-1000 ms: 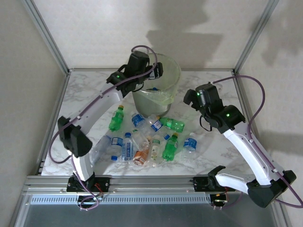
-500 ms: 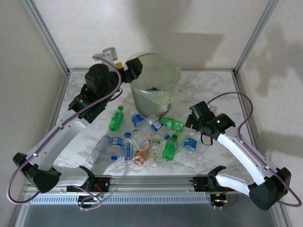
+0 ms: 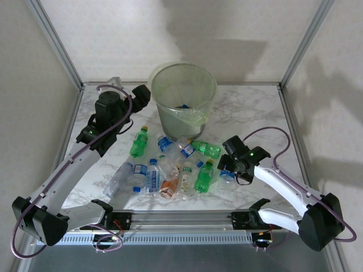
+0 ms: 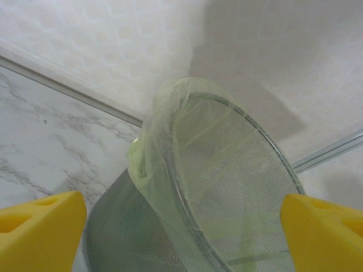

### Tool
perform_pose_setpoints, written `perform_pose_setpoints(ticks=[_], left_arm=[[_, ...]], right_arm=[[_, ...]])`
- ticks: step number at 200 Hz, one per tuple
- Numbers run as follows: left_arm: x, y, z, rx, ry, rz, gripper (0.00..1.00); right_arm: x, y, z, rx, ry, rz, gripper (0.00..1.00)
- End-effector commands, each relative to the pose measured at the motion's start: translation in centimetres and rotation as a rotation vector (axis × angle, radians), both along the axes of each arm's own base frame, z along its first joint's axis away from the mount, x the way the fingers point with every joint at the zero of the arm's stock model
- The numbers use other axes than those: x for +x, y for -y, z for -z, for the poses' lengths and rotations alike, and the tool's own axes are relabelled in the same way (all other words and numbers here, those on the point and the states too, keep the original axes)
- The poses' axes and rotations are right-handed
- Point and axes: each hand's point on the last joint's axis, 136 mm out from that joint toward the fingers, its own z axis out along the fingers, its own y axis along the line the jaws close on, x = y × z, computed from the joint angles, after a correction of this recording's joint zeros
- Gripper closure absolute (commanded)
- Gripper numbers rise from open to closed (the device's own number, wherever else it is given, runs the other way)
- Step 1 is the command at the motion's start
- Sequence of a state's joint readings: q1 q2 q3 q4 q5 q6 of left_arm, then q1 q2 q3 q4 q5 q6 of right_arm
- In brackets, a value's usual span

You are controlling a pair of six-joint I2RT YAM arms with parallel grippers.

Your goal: Put the plastic bottles in the bin

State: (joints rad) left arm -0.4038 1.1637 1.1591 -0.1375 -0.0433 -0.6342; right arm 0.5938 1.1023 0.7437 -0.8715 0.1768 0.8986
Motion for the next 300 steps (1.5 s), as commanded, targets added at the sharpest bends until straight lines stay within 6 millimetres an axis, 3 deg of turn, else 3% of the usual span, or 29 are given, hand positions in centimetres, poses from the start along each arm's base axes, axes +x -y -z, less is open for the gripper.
perform_pose_setpoints(ticks=[1,78,189,243,300], left_arm=[[-0.4,0.2,-1.0,-0.045,0.027,0.021,0.12],[-0.2,0.7,0.4,-0.050,0.002,0.040,0.13],[0.1,0.6,1.3,-0.040,-0.010,0.036,0.14],[0.1,0.6,1.4,-0.041,-0.010,0.033,0.14],[0.2,0.5,1.3,-0.045,-0.008,0.025,0.14]], right_arm=[[-0.2,-0.5,1.3,0.014,-0.026,0.010,0.06],[0.7,-0.8,4.0,-0.038,-0.065,-0.010,0.07],[1.2,-1.0,6.9,-0.062,-0.108,-0.018,0.20],[1.1,-0.4,6.8,-0.083,-0.102,-0.007,0.28],[1.8,-0.1,5.2,-0.085,-0.049,0.006,0.34]])
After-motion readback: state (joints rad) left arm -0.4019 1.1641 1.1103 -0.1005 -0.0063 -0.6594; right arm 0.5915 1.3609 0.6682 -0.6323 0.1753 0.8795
